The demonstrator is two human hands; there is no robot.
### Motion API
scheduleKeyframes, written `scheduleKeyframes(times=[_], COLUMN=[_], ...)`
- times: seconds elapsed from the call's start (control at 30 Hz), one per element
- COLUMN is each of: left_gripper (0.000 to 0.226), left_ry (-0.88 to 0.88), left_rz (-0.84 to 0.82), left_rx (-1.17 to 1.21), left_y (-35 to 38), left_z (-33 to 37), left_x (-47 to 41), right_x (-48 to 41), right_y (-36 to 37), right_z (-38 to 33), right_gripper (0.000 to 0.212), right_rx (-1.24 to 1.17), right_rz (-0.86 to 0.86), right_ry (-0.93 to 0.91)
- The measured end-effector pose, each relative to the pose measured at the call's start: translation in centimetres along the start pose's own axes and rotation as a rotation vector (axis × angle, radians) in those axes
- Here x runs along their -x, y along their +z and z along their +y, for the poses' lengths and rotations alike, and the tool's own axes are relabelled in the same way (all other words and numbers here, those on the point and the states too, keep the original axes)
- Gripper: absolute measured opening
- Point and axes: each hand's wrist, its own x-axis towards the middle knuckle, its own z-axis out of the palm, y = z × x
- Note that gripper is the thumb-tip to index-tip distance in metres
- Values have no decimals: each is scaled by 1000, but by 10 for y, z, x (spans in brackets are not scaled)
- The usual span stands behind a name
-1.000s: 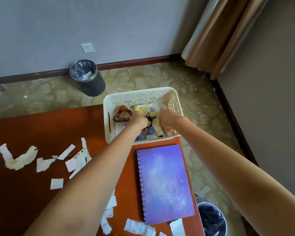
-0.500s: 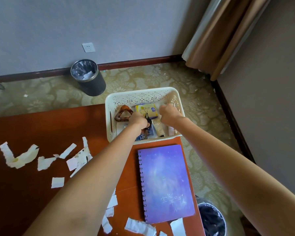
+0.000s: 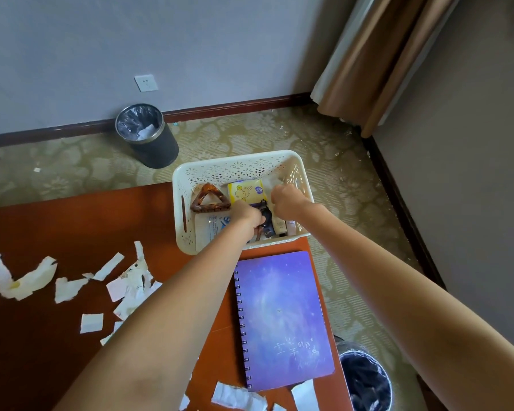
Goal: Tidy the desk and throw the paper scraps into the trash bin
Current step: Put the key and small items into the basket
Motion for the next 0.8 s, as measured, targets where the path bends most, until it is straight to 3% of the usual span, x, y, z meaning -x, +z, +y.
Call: scheduleKeyframes(times=[0.1,0.23,0.37,0.53,0.8], left_gripper=[39,34,38,27,31], left_ry=[70,196,203,134,75], left_rz=[53,133,151,98,13], left_rx=[-84,-370,-453,-263,-22], left_y=[3,1,-3,-4,-4], left_z=[-1,-2,-4,-3,-1], left_x=[2,9,9,4,5], right_x=[0,0,-2,-12,-15], right_y=[0,2,5,12,14], right_z=[0,0,1,4,5], right_gripper=[28,31,33,31,32], right_rx=[17,47,64,64,58], right_rz=[-6,4,17,35,35], right_ry=[5,-2,-11,-26,-31])
